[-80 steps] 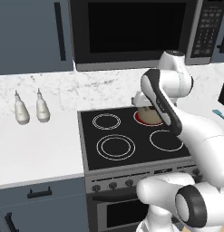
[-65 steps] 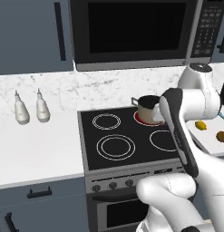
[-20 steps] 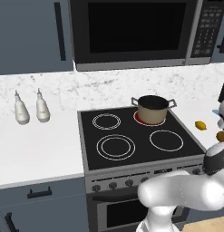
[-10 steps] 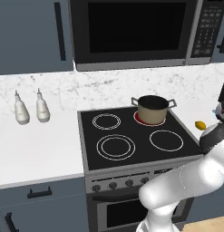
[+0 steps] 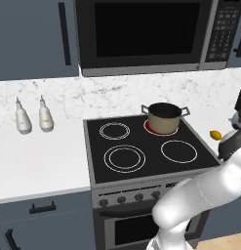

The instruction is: Put the avocado and lemon in the pot. Retrieve the spatula and lightly stir the vegetables in the pot.

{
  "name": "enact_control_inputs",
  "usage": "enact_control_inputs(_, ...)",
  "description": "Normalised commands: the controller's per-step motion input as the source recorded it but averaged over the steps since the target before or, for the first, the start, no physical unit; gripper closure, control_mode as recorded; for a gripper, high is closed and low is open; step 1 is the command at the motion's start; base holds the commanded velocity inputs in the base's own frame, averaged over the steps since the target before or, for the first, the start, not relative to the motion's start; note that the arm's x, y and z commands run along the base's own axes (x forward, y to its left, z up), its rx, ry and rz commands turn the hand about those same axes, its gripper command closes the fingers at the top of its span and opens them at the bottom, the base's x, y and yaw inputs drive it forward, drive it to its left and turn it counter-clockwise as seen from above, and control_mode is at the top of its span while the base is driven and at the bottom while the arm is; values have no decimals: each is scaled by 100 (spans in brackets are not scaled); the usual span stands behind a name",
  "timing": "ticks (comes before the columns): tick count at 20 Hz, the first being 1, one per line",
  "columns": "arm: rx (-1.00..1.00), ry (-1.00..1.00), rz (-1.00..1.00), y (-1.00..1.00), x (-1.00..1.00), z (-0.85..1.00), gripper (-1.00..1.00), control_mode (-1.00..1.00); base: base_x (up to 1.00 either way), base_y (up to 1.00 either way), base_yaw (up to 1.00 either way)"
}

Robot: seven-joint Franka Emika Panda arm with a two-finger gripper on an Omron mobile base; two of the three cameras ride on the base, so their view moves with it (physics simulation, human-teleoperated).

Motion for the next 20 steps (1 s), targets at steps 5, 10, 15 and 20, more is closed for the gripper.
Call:
enact_control_inputs(5, 0, 0, 0, 0, 32, -30, -100, -100, 0, 0, 0)
enact_control_inputs(10, 0, 1, 0, 0, 25, -31, -100, -100, 0, 0, 0)
enact_control_inputs(15, 0, 6, 0, -2, 11, -24, -100, -100, 0, 0, 0)
enact_control_inputs(20, 0, 5, 0, -17, 0, -28, -100, -100, 0, 0, 0)
